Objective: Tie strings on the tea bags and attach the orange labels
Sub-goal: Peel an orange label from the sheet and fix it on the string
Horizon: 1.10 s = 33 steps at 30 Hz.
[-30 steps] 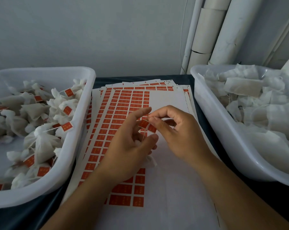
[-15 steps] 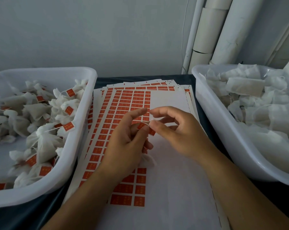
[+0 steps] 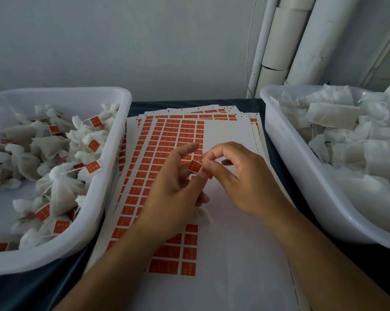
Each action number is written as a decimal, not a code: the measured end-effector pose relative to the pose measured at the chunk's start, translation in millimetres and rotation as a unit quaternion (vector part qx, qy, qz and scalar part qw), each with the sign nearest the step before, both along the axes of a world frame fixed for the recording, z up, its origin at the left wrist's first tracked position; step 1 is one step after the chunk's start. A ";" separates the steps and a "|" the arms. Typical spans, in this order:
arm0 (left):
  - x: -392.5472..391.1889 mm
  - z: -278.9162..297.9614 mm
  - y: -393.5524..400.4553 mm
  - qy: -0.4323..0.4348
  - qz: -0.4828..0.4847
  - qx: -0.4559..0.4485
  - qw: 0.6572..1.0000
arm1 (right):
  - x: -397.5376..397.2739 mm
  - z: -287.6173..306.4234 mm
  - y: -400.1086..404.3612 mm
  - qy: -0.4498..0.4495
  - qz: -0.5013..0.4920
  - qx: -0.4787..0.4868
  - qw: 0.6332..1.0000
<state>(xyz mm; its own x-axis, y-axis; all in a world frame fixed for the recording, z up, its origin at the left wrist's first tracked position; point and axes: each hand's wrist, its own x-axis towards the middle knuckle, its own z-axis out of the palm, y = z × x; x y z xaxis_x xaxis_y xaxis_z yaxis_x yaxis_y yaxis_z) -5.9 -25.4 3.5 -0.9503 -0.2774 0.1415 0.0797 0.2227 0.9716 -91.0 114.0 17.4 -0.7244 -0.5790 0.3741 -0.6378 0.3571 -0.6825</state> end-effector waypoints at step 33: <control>-3.3 -2.4 11.2 0.139 0.216 -0.273 0.927 | 2.6 -0.8 -3.5 -0.081 -0.066 -0.167 0.980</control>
